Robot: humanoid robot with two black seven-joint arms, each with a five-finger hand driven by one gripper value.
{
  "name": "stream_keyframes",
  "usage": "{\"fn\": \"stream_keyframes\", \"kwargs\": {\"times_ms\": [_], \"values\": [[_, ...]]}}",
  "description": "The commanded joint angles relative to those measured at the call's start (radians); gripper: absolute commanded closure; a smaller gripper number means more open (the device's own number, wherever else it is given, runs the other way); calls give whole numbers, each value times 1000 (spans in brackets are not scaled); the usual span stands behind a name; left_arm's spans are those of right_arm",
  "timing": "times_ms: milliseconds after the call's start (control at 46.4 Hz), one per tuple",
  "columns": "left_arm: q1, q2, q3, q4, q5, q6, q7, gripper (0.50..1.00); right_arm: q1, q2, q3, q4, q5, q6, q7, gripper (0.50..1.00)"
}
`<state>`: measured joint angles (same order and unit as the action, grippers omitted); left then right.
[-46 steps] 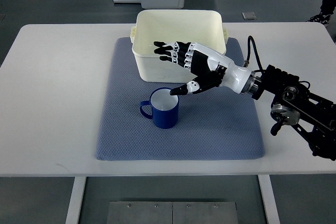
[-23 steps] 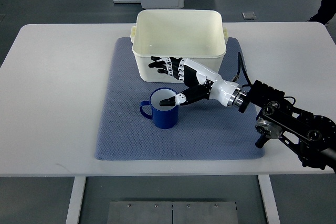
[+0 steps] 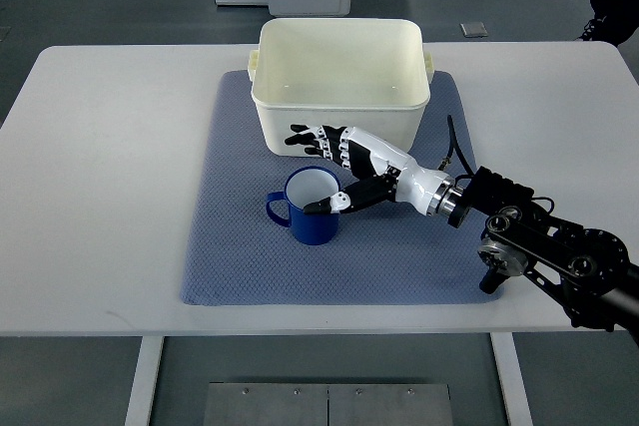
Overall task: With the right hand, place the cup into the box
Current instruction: 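Lower the right hand around the blue mug and close fingers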
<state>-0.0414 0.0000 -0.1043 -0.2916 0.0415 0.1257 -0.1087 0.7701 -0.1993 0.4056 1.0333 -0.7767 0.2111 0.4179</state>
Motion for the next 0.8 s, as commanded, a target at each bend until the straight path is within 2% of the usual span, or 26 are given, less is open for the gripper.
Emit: {"fn": "stream_keyframes", "kwargs": {"times_ms": [0,776], "values": [[0,0,0,0,0,0,0,500,-3,6,-5,-6,1,-10,-2,500],[0,0,0,0,0,0,0,500,-6,46,-59,-67,1,-41,13,500]]}}
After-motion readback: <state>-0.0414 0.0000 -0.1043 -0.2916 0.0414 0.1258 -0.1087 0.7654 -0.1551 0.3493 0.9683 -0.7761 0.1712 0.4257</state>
